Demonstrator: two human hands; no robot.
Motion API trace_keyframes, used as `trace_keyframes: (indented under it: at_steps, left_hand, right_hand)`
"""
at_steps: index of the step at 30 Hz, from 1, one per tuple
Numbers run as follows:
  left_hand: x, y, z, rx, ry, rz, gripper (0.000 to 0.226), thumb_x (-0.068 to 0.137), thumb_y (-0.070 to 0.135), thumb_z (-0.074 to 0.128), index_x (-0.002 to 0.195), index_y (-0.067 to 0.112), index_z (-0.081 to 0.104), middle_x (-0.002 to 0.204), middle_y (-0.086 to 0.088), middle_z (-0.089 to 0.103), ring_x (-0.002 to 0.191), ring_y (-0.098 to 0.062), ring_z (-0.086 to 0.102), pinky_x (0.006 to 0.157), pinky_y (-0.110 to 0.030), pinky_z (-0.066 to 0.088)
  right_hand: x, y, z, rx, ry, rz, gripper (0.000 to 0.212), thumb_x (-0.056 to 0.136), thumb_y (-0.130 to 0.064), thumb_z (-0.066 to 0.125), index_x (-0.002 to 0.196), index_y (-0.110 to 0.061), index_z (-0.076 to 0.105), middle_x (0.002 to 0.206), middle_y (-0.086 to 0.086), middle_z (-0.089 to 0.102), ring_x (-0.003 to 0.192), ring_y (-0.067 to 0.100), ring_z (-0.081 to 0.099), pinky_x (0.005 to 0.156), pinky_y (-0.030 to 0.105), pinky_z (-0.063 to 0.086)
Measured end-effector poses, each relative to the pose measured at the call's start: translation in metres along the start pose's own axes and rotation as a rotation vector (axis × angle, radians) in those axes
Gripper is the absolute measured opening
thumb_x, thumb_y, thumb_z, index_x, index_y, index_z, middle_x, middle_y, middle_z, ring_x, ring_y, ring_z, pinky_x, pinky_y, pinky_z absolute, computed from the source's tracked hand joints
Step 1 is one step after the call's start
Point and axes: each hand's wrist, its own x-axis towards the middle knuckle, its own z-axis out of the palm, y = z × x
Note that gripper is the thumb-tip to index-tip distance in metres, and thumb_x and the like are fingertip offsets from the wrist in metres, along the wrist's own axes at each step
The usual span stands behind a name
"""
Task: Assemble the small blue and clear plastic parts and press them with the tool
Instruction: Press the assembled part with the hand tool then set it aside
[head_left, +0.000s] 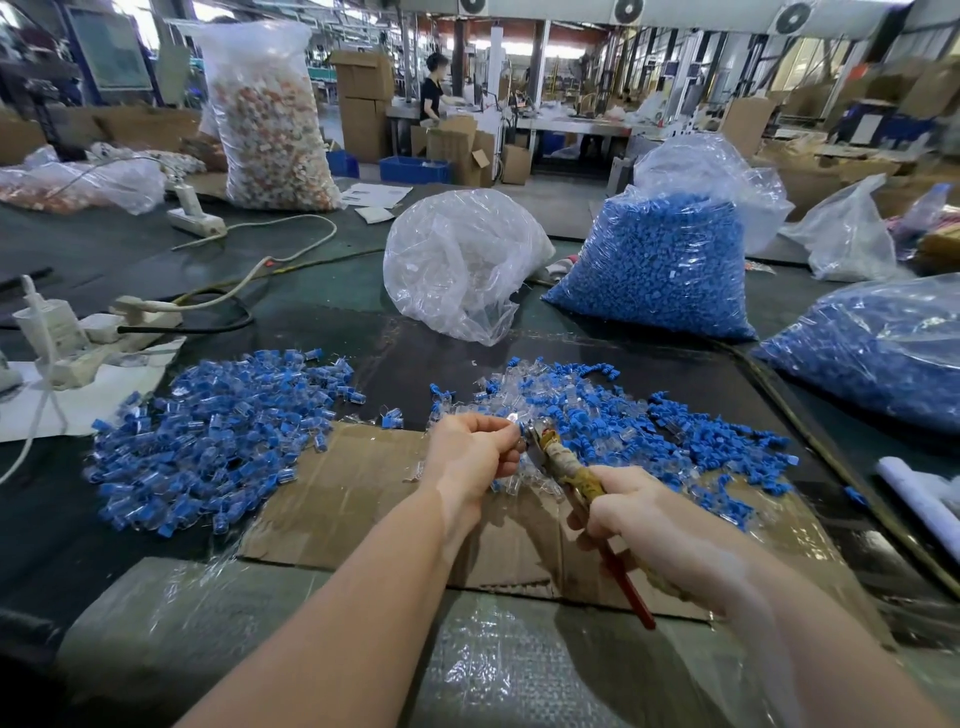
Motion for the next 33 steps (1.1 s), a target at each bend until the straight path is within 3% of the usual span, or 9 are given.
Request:
trace_keyframes:
  at_steps: [3,9,13,17,19,21,24,31,33]
  left_hand:
    - [0.000,-0.003,0.001,0.007,-0.001,-0.007,0.008,0.088,-0.001,0.058,0.082,0.004,0.061,0.065,-0.006,0.061,0.047,-0.005,0.054,0.046,-0.015,0.045]
    - [0.000,-0.008,0.003,-0.007,-0.005,0.004,0.008,0.087,-0.001,0.058,0.082,0.004,0.061,0.063,-0.004,0.063,0.047,-0.003,0.055,0.046,-0.014,0.044]
    - [0.000,-0.008,0.000,-0.037,0.004,0.032,0.008,0.088,-0.001,0.058,0.082,0.004,0.061,0.057,-0.001,0.063,0.045,-0.002,0.055,0.045,-0.014,0.044]
    - [0.001,-0.006,-0.023,0.115,0.147,0.135,0.008,0.089,0.002,0.057,0.084,0.008,0.061,0.067,-0.003,0.061,0.049,-0.005,0.053,0.045,-0.016,0.044]
    - [0.003,-0.005,-0.046,0.437,0.325,0.272,0.009,0.090,0.008,0.058,0.083,0.013,0.060,0.068,0.003,0.060,0.053,-0.006,0.052,0.046,-0.013,0.040]
    - [0.005,-0.004,-0.071,0.735,0.472,0.374,0.008,0.090,0.011,0.058,0.090,0.015,0.065,0.079,0.005,0.062,0.063,-0.006,0.052,0.051,-0.011,0.037]
    - [0.010,-0.010,-0.100,0.926,0.528,0.382,0.019,0.091,0.007,0.055,0.105,0.009,0.068,0.102,-0.007,0.062,0.082,-0.009,0.045,0.071,-0.017,0.033]
    - [0.012,-0.020,-0.099,1.092,0.475,0.426,0.026,0.089,0.012,0.061,0.115,0.012,0.065,0.109,-0.003,0.059,0.103,-0.019,0.044,0.089,-0.029,0.037]
    - [0.009,-0.019,-0.087,1.062,0.437,0.460,0.024,0.087,0.013,0.063,0.110,0.016,0.068,0.106,0.000,0.060,0.103,-0.019,0.045,0.086,-0.029,0.037]
  right_hand:
    - [-0.005,-0.005,0.002,-0.081,0.014,-0.032,0.016,0.087,-0.008,0.043,0.073,-0.014,0.039,0.076,0.002,0.044,0.066,0.017,0.045,0.055,0.024,0.036]
    - [-0.005,-0.004,0.008,-0.238,0.120,-0.103,0.022,0.092,-0.012,0.044,0.071,-0.016,0.042,0.071,-0.001,0.045,0.055,0.011,0.041,0.051,0.023,0.033]
    - [-0.004,0.002,0.008,0.065,0.083,-0.093,0.005,0.087,-0.014,0.056,0.083,-0.017,0.057,0.062,-0.005,0.053,0.047,0.004,0.045,0.044,0.015,0.033]
    - [0.000,0.012,0.001,0.225,0.201,-0.052,0.025,0.081,-0.007,0.061,0.100,-0.022,0.056,0.066,0.000,0.058,0.045,0.004,0.049,0.042,0.017,0.037]
    - [0.006,0.023,-0.009,0.004,0.382,-0.063,0.025,0.081,-0.010,0.062,0.104,-0.018,0.056,0.077,0.004,0.060,0.057,0.009,0.054,0.049,0.022,0.040]
    - [0.012,0.035,-0.021,-0.272,0.515,0.009,0.037,0.081,-0.017,0.063,0.117,-0.013,0.055,0.098,0.010,0.059,0.081,0.022,0.057,0.067,0.030,0.044]
    - [0.019,0.051,-0.036,-0.504,0.599,0.165,0.059,0.083,-0.026,0.063,0.137,-0.012,0.043,0.121,0.015,0.051,0.110,0.029,0.049,0.092,0.038,0.043]
    - [0.027,0.066,-0.046,-0.706,0.625,0.242,0.053,0.089,-0.041,0.056,0.131,-0.011,0.047,0.121,0.015,0.051,0.114,0.031,0.046,0.096,0.037,0.037]
    - [0.029,0.068,-0.045,-0.723,0.631,0.239,0.051,0.090,-0.043,0.053,0.128,-0.010,0.048,0.120,0.015,0.051,0.114,0.031,0.045,0.096,0.037,0.036]
